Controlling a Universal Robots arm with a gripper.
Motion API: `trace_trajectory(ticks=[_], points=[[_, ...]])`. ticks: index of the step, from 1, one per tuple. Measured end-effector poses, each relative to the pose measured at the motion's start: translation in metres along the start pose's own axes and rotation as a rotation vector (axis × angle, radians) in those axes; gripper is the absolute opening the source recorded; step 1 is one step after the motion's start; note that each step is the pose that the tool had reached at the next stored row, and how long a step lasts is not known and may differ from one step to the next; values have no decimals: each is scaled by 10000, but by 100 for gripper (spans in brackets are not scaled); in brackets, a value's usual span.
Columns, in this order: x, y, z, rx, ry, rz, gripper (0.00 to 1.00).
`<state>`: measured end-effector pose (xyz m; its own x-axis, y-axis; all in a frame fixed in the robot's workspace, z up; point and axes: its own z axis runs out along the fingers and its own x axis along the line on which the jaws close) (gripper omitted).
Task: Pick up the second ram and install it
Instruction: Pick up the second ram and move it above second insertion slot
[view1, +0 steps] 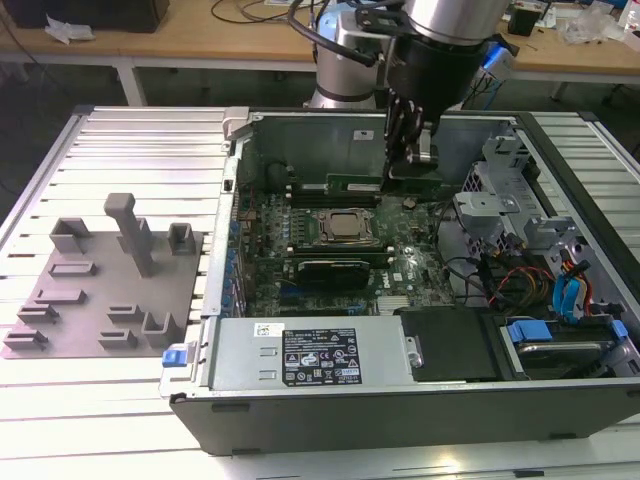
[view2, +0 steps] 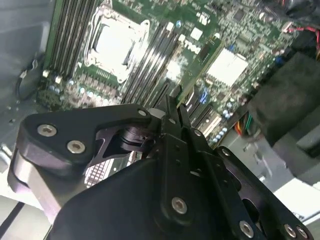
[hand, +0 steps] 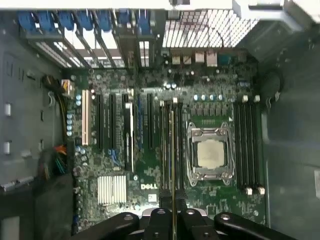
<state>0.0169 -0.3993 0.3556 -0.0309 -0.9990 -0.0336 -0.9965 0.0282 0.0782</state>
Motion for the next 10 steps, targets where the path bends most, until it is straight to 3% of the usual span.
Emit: trace_trajectory(ticks=[1, 10], points=[[-3, -33, 18, -3, 1, -2, 11], [-3, -34, 22, -3, 0, 0, 11]])
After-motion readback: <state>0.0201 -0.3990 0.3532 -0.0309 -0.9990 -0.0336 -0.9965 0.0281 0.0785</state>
